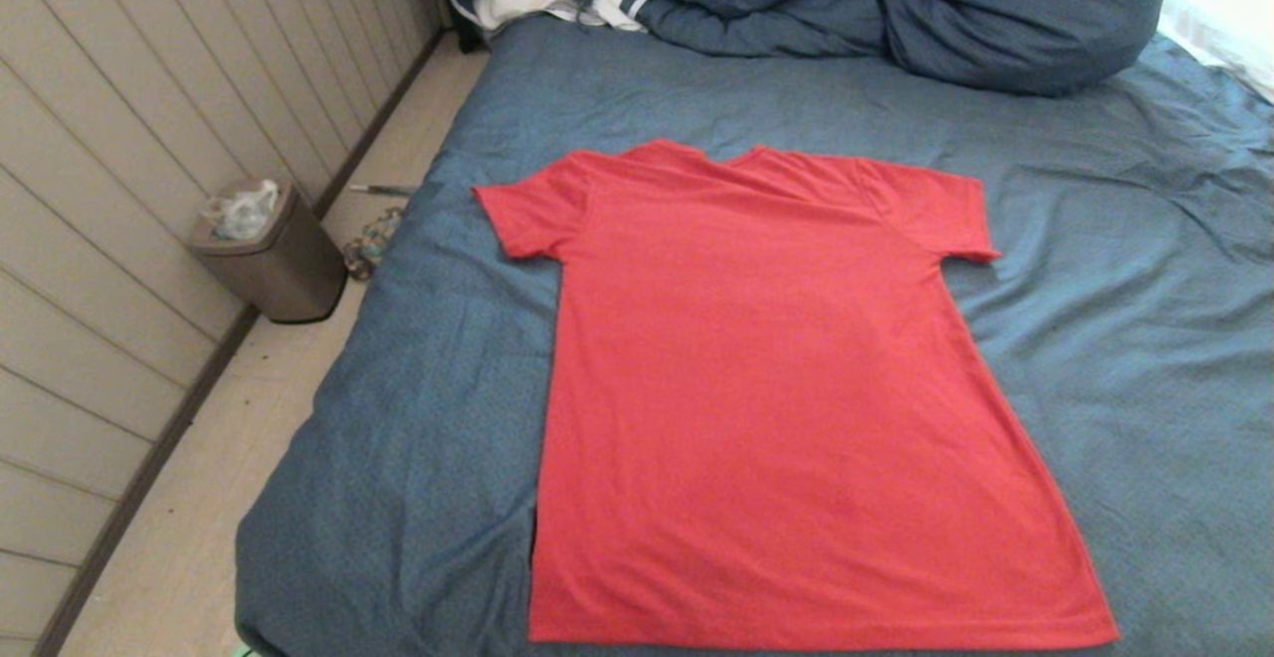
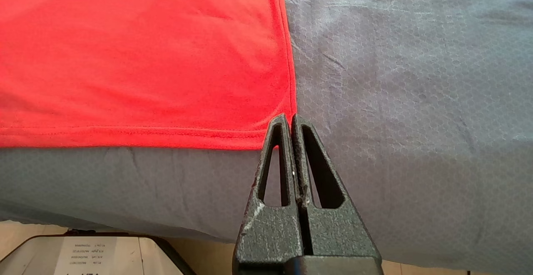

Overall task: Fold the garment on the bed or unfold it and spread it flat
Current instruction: Fold the red T-shirt

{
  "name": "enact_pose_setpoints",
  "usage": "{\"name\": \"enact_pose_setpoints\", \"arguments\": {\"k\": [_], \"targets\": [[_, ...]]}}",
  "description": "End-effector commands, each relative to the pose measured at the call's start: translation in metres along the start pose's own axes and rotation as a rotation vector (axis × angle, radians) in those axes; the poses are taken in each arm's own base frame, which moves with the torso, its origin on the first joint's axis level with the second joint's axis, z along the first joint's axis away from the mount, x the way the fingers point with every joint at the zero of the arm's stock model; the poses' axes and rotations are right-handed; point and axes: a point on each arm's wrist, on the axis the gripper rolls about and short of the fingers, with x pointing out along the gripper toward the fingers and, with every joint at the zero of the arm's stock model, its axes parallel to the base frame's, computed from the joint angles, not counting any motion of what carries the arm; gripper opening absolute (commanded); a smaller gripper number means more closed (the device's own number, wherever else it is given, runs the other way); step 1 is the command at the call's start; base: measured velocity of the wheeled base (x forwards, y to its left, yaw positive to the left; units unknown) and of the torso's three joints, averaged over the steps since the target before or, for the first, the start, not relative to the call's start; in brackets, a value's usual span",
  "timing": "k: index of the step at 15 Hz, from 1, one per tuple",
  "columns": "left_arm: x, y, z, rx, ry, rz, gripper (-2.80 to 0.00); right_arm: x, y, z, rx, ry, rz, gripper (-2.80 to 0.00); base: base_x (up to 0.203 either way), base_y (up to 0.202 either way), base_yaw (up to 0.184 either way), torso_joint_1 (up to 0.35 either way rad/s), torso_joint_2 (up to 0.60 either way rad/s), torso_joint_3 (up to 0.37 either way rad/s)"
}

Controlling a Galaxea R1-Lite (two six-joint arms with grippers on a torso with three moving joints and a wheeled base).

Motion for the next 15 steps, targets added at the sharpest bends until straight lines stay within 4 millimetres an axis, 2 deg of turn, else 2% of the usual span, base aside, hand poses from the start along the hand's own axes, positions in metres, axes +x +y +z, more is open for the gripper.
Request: {"name": "enact_pose_setpoints", "arguments": {"k": [1,4,5,6,8,10,13,15], "targets": [[0.002,0.000,-0.010,-0.001,0.034,0.001,-2.80,0.000,0.000,-0.001,-0.002,0.004,0.001,-2.80,0.000,0.000,0.000,0.000,0.00,0.000],[0.002,0.000,-0.010,0.020,0.033,0.003,-2.80,0.000,0.000,0.000,-0.015,-0.006,0.002,-2.80,0.000,0.000,0.000,0.000,0.00,0.000],[0.001,0.000,-0.007,0.031,0.030,0.002,-2.80,-0.002,0.000,0.006,-0.019,-0.023,0.008,-2.80,0.000,0.000,0.000,0.000,0.00,0.000],[-0.001,0.000,0.007,0.031,0.002,-0.003,-2.80,-0.006,0.000,0.022,-0.020,-0.053,0.013,-2.80,0.000,0.000,0.000,0.000,0.00,0.000],[0.001,-0.001,0.047,0.016,-0.010,-0.019,-2.80,-0.008,0.001,0.061,-0.018,-0.039,0.037,-2.80,0.000,0.000,0.000,0.000,0.00,0.000],[0.018,-0.001,0.095,-0.014,0.014,-0.053,-2.80,0.001,0.001,0.102,0.000,-0.006,0.078,-2.80,0.000,0.000,0.000,0.000,0.00,0.000],[0.066,-0.002,0.167,-0.039,0.040,-0.111,-2.80,0.035,0.004,0.167,0.051,0.042,0.145,-2.80,0.000,0.000,0.000,0.000,0.00,0.000],[0.107,-0.003,0.200,-0.052,0.066,-0.138,-2.80,0.068,0.008,0.200,0.070,0.086,0.177,-2.80,0.000,0.000,0.000,0.000,0.00,0.000]]}}
